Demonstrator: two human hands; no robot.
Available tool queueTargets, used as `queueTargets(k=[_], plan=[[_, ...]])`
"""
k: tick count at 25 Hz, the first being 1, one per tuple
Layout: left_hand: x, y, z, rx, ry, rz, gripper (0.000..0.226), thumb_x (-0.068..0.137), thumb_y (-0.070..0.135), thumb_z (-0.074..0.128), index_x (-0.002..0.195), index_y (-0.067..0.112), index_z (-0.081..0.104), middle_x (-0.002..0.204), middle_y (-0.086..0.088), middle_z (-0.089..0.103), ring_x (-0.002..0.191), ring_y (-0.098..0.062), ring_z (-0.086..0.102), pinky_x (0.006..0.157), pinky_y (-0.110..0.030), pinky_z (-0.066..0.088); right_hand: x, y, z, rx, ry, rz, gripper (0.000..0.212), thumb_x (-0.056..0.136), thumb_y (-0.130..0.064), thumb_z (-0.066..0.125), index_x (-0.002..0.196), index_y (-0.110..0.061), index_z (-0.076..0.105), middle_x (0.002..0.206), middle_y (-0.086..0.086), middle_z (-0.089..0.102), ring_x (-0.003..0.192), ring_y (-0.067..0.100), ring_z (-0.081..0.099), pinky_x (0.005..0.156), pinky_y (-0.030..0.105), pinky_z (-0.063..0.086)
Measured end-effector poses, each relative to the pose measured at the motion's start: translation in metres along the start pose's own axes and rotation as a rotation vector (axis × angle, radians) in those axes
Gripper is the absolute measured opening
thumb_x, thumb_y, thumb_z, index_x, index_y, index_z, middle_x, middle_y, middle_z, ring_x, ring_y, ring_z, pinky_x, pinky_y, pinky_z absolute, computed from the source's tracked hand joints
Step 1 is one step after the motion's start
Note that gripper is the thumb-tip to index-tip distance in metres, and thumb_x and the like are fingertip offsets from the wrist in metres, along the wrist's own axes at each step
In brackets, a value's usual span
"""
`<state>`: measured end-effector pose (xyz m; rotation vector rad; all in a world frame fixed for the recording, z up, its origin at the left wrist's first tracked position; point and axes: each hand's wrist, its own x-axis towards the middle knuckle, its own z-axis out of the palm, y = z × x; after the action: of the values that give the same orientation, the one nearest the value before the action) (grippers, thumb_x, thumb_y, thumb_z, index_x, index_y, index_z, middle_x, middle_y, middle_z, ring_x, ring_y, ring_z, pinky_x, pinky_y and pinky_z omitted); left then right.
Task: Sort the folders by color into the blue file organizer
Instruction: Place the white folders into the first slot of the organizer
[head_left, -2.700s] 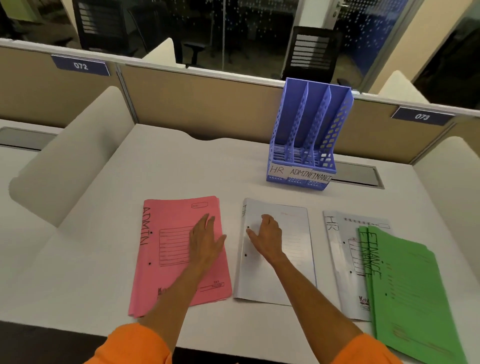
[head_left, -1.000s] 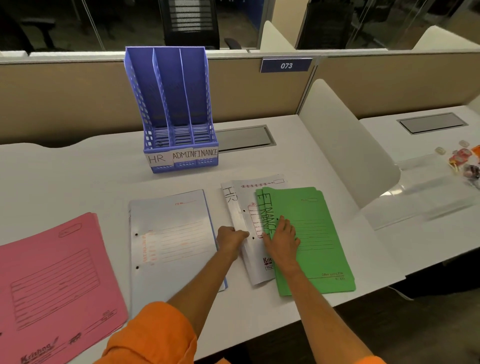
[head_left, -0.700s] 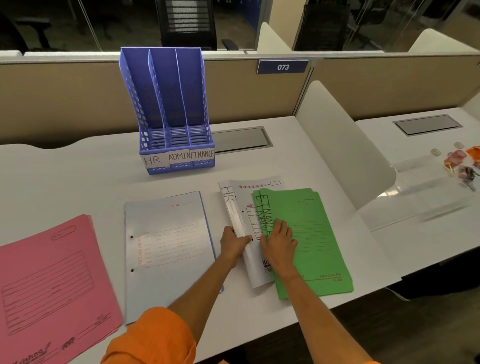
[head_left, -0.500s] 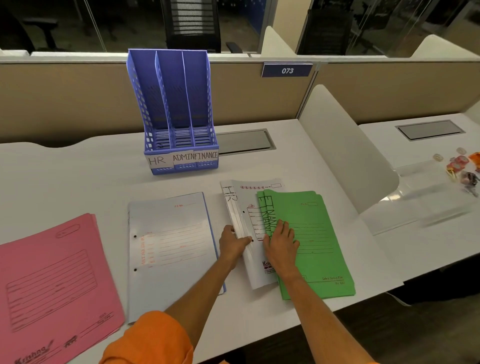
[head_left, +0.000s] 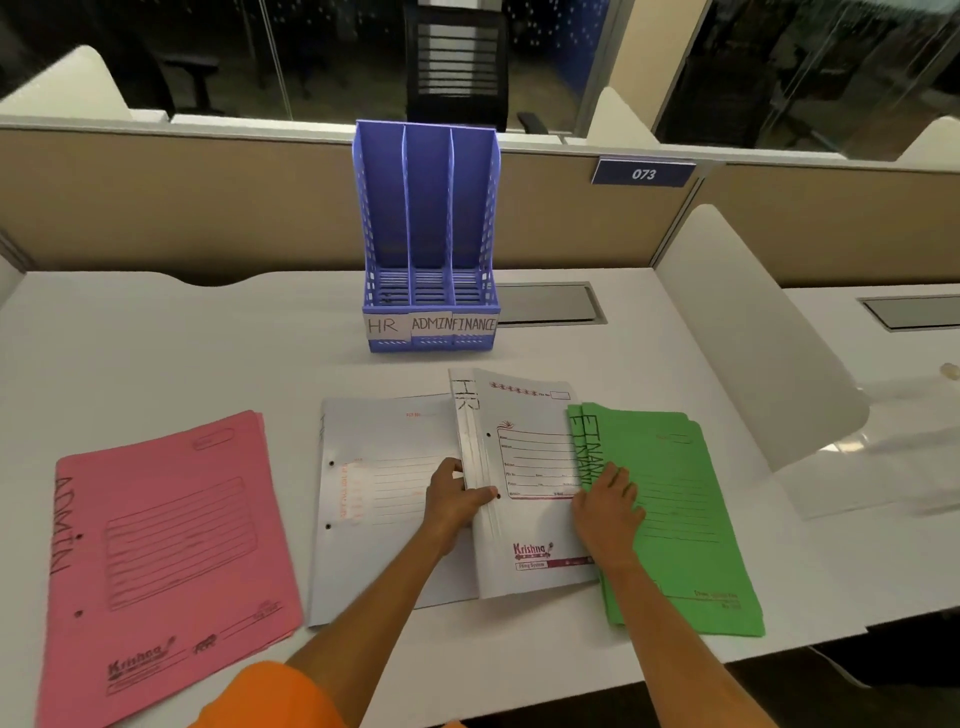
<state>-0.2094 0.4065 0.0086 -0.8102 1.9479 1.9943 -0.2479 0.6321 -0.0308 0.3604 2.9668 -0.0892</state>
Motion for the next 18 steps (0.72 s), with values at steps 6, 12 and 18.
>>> queueTargets(k=[6, 12, 18], plan=[[-0.012, 0.008, -0.048, -0.013, -0.02, 0.04, 0.053, 0.073, 0.019, 0.085, 0.114, 0.017, 0.051, 0.116, -0.006, 0.067, 0.101, -0.025, 0.068, 0.077, -0.04, 0.062, -0.001, -0.033, -0.015, -0.111, -0.071, 0.07, 0.069, 0.091, -0.025, 0.049, 0.146, 0.003, 0.018, 0.152, 0.026, 0.025, 0.137, 0.043, 0.028, 0.101, 0.062, 0.034], [-0.027, 0.015, -0.106, -0.064, -0.023, 0.052, 0.051, 0.075, 0.015, 0.084, 0.114, 0.017, 0.052, 0.109, -0.008, 0.071, 0.093, -0.022, 0.072, 0.064, -0.029, 0.061, -0.003, -0.088, -0.03, 0.501, -0.001, -0.076, 0.047, 0.098, -0.044, 0.041, 0.104, 0.0, 0.056, 0.088, 0.011, 0.061, 0.081, 0.026, 0.058, 0.074, 0.04, 0.052], [-0.025, 0.0, -0.159, -0.03, 0.071, 0.073, 0.046, 0.074, 0.009, 0.084, 0.111, 0.009, 0.056, 0.109, -0.015, 0.07, 0.088, -0.02, 0.073, 0.063, -0.025, 0.058, -0.01, -0.115, -0.026, 0.799, -0.296, 0.04, 0.051, 0.086, -0.029, 0.069, 0.124, 0.001, 0.056, 0.123, 0.017, 0.059, 0.112, 0.03, 0.054, 0.091, 0.031, 0.041]])
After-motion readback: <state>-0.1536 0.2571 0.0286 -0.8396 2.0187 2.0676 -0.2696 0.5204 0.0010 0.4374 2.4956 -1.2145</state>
